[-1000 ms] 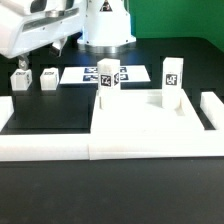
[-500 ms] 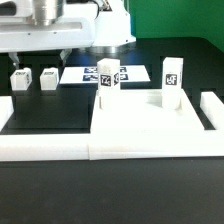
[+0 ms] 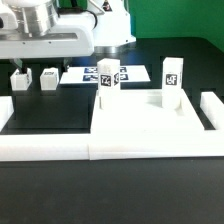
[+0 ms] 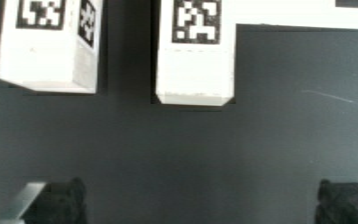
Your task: Assemble square table
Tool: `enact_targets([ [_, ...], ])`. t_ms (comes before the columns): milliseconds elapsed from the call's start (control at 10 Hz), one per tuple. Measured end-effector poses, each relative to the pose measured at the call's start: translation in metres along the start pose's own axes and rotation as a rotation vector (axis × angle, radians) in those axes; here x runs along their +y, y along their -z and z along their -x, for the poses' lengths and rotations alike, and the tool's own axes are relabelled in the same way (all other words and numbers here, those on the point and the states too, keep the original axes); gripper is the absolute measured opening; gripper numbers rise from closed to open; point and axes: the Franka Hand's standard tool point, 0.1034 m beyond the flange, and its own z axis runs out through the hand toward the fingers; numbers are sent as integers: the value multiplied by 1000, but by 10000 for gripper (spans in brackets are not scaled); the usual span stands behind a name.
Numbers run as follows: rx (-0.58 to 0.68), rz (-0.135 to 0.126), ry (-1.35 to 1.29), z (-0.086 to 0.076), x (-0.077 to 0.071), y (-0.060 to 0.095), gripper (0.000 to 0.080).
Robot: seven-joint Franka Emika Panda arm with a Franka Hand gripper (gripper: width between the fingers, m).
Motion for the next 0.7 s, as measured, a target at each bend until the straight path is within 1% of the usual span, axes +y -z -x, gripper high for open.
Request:
enact_targets([
  [100,-25,-5,5,3,-4,-1,649],
  [200,-183,-27,15,15,-10,-7,649],
  [300,-266,-30,20,12,-11,-15,649],
  [400,-392,-48,27,21,-11,-19,649],
  [500,-490,-63,33,24,-7,-18,649],
  [600,-520,-63,35,19,-4,-23,649],
  [700,-530,-62,39,19,-6,-25,649],
])
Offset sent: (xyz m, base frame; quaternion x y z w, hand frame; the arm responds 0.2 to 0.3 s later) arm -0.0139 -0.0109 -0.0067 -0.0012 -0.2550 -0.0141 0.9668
